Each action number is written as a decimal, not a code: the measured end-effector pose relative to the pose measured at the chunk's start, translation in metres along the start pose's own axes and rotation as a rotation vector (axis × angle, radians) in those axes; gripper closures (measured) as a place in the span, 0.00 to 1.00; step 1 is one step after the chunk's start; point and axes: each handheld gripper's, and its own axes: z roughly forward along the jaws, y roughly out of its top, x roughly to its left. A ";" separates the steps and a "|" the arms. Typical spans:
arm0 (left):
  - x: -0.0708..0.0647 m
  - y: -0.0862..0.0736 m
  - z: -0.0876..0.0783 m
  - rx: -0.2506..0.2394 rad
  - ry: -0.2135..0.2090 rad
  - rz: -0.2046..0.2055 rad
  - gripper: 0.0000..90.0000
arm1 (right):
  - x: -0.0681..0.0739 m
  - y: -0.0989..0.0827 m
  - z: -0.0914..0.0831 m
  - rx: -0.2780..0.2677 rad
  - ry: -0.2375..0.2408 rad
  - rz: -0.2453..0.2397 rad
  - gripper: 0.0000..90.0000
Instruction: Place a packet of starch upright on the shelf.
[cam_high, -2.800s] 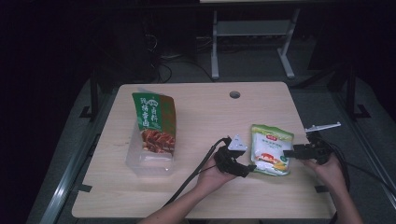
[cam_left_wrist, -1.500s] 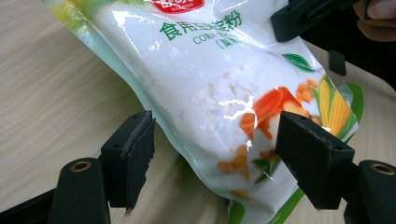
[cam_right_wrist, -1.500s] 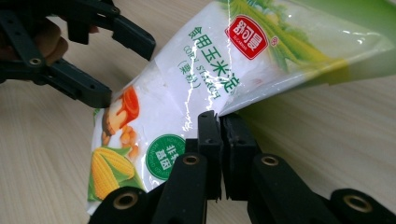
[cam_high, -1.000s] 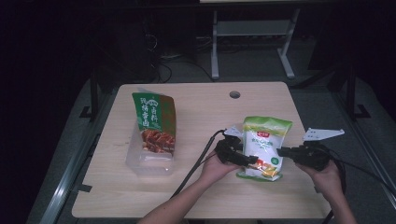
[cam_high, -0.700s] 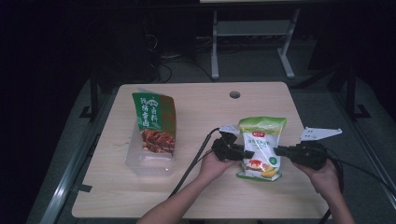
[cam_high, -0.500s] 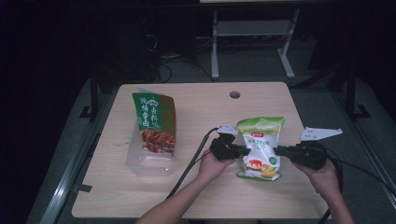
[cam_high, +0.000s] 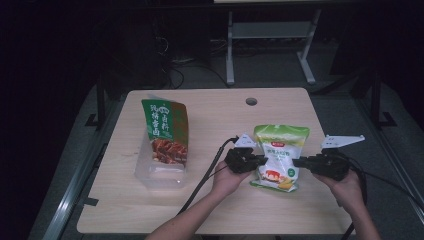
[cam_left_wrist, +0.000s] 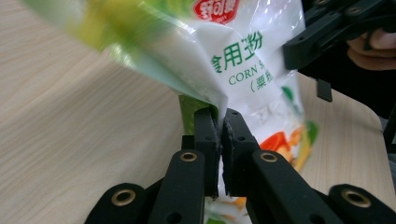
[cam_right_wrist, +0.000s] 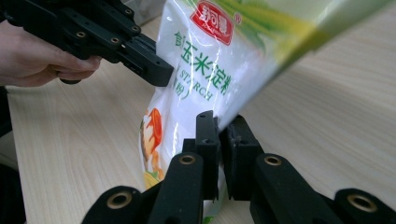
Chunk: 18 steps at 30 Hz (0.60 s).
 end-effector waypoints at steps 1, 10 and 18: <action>-0.002 0.000 0.000 0.002 0.005 0.007 0.96 | -0.002 0.000 0.002 0.007 0.005 0.009 0.93; -0.008 0.001 0.000 0.000 0.010 0.048 0.96 | -0.013 0.004 0.011 -0.009 0.056 0.054 0.87; -0.008 0.000 -0.003 0.007 0.011 0.059 0.96 | -0.007 0.013 0.017 0.021 0.039 0.015 0.92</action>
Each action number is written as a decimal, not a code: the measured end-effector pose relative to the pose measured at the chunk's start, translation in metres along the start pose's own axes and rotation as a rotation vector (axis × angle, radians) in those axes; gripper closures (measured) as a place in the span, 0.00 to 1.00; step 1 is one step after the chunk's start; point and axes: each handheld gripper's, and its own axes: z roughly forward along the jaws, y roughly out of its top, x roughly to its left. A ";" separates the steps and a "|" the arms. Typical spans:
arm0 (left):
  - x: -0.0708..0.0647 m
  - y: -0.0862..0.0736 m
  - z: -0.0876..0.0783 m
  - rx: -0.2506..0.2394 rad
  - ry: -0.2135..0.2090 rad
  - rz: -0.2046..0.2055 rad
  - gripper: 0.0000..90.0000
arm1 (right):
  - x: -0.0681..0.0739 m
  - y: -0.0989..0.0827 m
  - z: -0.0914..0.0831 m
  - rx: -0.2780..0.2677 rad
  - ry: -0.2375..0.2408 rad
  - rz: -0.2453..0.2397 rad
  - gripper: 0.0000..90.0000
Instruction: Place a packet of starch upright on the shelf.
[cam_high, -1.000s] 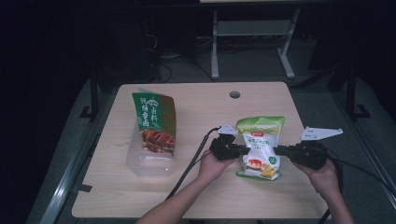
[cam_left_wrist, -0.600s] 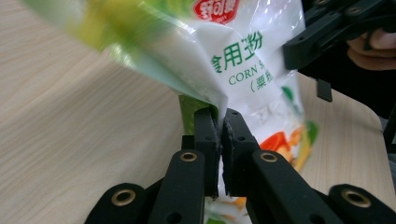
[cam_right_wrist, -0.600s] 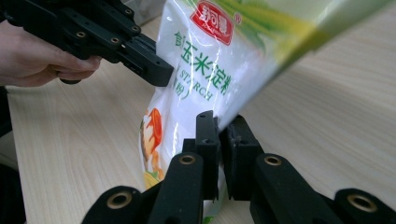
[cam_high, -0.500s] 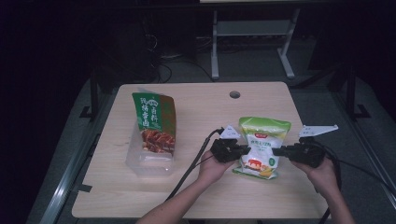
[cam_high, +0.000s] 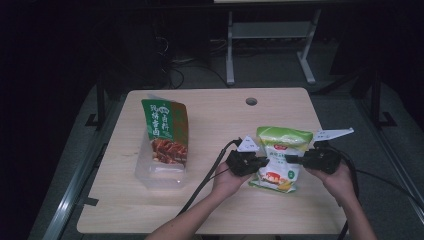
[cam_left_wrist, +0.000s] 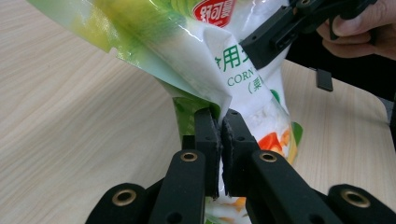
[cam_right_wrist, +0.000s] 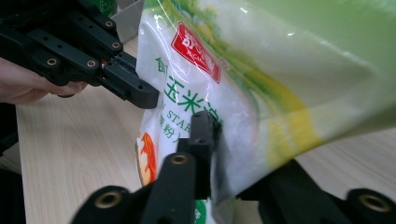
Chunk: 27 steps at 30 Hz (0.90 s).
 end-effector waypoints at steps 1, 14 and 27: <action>0.000 0.000 -0.001 -0.001 -0.003 -0.001 0.96 | 0.001 0.000 -0.001 -0.001 -0.002 -0.002 0.94; -0.006 -0.004 -0.023 0.014 0.046 0.056 0.77 | 0.019 0.003 -0.007 -0.035 -0.012 -0.040 0.98; -0.012 -0.018 -0.048 0.020 0.067 0.080 0.62 | 0.032 0.019 -0.014 -0.051 -0.055 -0.075 0.98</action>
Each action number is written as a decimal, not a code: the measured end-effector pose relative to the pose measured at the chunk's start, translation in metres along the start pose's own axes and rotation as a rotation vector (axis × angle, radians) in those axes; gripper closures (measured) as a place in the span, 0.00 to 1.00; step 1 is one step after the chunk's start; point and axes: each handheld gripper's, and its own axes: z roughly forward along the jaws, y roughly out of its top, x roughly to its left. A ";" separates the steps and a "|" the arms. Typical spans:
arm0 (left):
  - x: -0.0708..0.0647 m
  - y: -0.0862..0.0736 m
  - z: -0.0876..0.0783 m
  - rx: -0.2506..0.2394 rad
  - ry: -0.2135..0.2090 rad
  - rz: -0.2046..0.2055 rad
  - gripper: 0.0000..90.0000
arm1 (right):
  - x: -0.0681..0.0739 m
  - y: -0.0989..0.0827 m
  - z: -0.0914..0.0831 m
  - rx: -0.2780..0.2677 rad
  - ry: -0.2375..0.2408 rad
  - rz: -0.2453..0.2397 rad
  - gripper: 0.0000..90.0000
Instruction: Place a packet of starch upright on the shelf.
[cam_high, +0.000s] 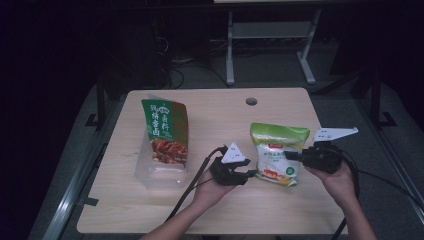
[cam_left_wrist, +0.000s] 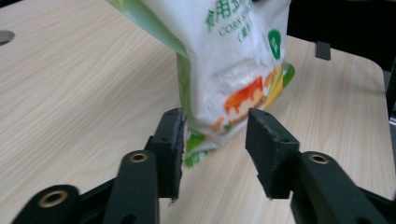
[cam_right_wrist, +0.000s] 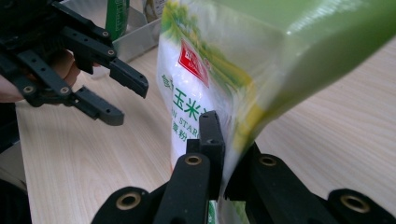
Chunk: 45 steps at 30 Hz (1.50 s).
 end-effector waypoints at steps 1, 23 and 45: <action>-0.001 -0.001 -0.002 -0.005 -0.003 0.003 0.61 | 0.000 0.001 0.000 0.000 -0.001 -0.003 0.98; -0.013 -0.035 -0.045 0.000 -0.019 0.027 0.41 | 0.014 0.033 0.011 -0.002 0.010 -0.024 0.98; -0.029 -0.059 -0.067 -0.005 -0.030 0.024 0.35 | 0.042 0.076 0.033 -0.027 0.093 -0.069 0.99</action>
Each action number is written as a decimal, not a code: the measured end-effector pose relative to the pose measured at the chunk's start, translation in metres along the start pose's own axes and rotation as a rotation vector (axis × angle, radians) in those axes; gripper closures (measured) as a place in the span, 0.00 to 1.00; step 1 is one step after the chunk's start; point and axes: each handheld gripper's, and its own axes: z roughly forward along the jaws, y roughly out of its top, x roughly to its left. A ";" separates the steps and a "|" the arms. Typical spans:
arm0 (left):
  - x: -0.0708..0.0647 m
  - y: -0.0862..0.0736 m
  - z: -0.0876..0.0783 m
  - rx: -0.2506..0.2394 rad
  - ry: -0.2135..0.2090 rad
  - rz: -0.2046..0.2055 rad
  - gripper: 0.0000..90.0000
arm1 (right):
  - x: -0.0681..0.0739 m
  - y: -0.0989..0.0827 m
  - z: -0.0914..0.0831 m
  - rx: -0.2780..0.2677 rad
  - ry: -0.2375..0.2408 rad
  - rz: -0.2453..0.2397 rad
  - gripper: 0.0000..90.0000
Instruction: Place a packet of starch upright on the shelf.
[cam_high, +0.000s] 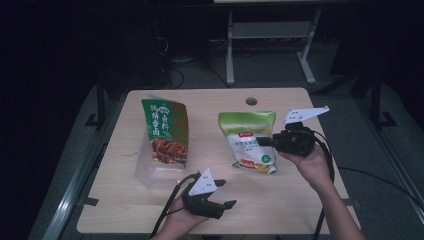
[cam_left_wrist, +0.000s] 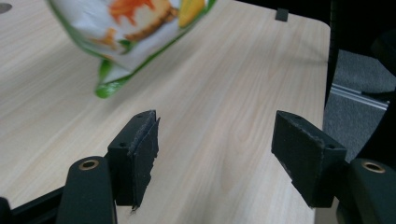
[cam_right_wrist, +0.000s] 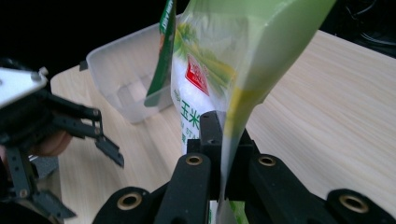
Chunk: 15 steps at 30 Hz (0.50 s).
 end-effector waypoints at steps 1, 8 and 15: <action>-0.001 -0.001 -0.001 -0.002 -0.001 0.001 0.34 | 0.001 0.002 0.002 -0.004 0.007 -0.002 0.99; -0.008 -0.003 -0.006 -0.001 0.000 0.024 0.34 | 0.013 0.020 0.013 -0.012 0.031 -0.035 0.99; -0.010 -0.006 -0.008 0.006 -0.011 0.024 0.33 | 0.025 0.037 0.025 -0.016 0.067 -0.062 0.99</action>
